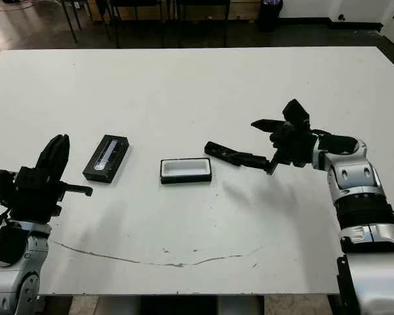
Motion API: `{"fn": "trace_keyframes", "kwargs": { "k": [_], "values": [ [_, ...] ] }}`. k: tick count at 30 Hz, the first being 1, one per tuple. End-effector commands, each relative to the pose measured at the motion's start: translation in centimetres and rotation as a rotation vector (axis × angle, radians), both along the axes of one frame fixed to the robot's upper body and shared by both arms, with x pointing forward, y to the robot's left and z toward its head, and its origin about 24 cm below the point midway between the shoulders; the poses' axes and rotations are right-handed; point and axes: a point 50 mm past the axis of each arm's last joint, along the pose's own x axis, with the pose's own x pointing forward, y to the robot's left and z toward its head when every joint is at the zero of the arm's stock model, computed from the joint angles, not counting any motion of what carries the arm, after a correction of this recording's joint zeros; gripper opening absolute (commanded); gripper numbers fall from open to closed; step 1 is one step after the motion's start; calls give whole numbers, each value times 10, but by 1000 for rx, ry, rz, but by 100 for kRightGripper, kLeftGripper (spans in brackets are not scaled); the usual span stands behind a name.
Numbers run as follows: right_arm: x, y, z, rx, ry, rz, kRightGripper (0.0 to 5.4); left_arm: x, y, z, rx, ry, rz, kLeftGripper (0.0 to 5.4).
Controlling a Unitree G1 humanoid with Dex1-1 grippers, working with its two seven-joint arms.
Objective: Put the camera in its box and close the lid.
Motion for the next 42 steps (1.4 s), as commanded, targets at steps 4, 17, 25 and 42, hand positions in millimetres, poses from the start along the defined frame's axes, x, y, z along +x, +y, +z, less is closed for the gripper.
{"fn": "trace_keyframes", "kwargs": {
  "k": [4,17,25,42],
  "values": [
    [-2,2,-12,-44,32,9,538,-2,2,-7,17,47,7,0],
    [-2,7,-24,-77,72,18,538,-3,3,-7,21,51,7,0],
    [-2,7,-32,-107,74,-17,538,-5,2,-9,21,59,-1,0],
    [-1,16,-48,-96,67,-100,279,-6,-2,-13,36,63,-13,0]
  ]
}}
